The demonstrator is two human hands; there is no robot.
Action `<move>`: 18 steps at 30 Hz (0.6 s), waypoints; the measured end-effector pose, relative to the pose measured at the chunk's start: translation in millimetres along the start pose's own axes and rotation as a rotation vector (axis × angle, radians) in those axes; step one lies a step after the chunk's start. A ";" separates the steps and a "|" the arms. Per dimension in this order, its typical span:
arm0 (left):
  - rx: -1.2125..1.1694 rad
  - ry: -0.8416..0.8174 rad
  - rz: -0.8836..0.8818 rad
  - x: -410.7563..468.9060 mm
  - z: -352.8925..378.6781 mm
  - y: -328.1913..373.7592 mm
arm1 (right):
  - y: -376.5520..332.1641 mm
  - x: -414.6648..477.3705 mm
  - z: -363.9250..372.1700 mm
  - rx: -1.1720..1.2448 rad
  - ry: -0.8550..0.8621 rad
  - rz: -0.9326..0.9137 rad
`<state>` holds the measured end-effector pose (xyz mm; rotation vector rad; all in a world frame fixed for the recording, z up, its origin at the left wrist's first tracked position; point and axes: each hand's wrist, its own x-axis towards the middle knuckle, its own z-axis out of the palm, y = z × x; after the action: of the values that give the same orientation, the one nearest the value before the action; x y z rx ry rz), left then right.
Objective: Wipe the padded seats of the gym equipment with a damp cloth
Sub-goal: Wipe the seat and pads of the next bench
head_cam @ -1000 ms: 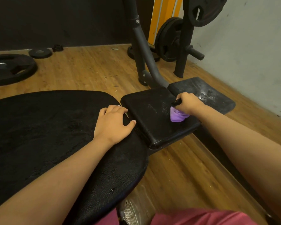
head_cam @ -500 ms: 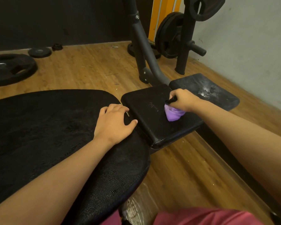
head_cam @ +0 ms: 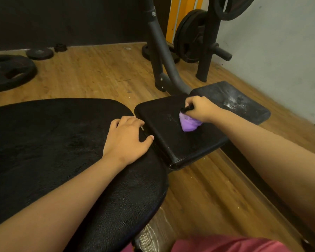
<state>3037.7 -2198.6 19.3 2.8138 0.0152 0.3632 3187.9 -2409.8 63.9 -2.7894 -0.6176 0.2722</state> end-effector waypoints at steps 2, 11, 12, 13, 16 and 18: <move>0.025 -0.008 0.018 1.1 2.7 -1.0 | -3.7 -20.0 -0.3 0.028 -0.119 -0.086; 0.105 -0.119 0.030 5.8 5.9 2.1 | -2.4 16.8 4.7 0.009 0.033 0.024; 0.094 -0.119 0.015 7.1 5.4 2.5 | -2.1 22.6 3.6 -0.002 0.042 0.038; 0.087 -0.124 0.002 8.2 5.1 2.8 | -1.6 24.3 3.4 -0.012 0.043 0.035; 0.059 -0.165 -0.026 10.6 3.9 3.1 | 0.5 5.7 2.2 0.035 -0.037 -0.046; 0.072 -0.197 -0.027 12.0 3.5 3.4 | 5.1 -15.6 1.5 0.063 -0.132 -0.115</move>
<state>3050.1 -2202.3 20.0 2.9046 0.0236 0.0802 3175.6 -2420.7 62.9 -2.6797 -0.7826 0.4469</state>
